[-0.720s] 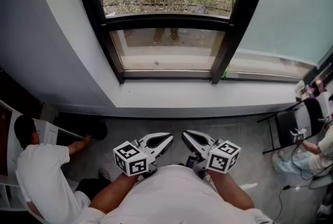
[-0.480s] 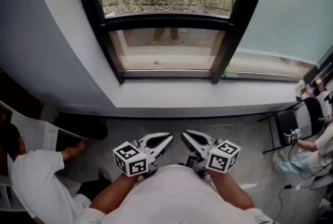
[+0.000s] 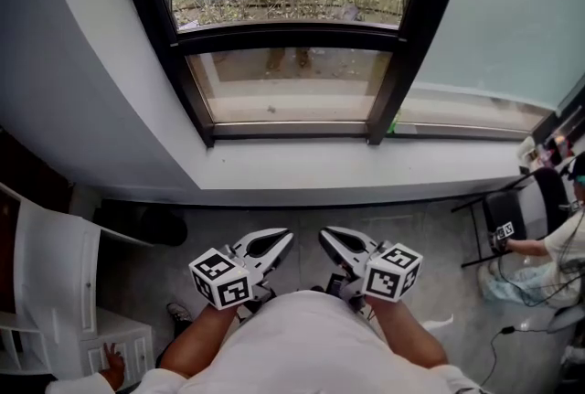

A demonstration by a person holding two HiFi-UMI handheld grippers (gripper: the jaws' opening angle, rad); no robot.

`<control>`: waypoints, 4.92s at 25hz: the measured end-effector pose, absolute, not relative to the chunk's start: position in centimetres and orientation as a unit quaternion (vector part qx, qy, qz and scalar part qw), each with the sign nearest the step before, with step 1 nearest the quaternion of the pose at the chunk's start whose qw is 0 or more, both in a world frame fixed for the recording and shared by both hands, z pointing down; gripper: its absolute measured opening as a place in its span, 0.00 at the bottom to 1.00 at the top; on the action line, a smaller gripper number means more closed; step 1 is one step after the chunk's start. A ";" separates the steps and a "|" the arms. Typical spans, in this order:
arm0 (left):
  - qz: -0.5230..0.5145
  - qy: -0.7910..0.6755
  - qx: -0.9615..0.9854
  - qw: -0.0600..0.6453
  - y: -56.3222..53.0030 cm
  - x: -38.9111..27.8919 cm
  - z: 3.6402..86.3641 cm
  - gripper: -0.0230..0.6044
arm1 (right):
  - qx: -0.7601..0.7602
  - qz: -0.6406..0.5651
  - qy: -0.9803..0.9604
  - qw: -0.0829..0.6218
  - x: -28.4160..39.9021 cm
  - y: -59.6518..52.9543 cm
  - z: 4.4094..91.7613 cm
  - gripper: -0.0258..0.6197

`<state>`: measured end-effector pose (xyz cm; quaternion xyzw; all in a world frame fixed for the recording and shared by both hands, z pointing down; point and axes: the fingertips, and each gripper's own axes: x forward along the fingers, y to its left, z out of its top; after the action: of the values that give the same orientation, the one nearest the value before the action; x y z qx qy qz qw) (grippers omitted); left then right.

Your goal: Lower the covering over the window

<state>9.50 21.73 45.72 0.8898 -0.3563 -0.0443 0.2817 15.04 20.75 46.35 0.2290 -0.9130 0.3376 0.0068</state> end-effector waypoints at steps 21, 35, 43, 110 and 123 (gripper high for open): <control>-0.078 -0.431 0.863 0.252 17.5 11.1 44.0 0.08 | 0.221 0.302 -0.927 0.020 20.1 15.3 46.0 0.13; -0.082 -0.424 0.866 0.252 11.7 5.6 45.2 0.08 | 0.220 0.292 -0.931 0.021 14.2 9.8 46.7 0.18; -0.064 -0.401 0.879 0.250 4.4 -0.9 44.4 0.08 | 0.249 0.297 -0.922 0.012 8.0 3.6 45.9 0.18; -0.039 -0.378 0.904 0.195 -15.4 -6.5 41.2 0.08 | 0.279 0.205 -0.937 0.043 2.4 -18.0 42.1 0.18; -0.034 -0.368 0.921 0.122 -19.4 -8.5 34.9 0.08 | 0.321 0.102 -0.941 0.029 2.2 -23.7 34.4 0.18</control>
<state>-8.46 -19.35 34.95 0.9210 -0.3682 -0.0338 0.1224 2.18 -23.71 34.38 0.3208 -0.9411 0.1024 0.0291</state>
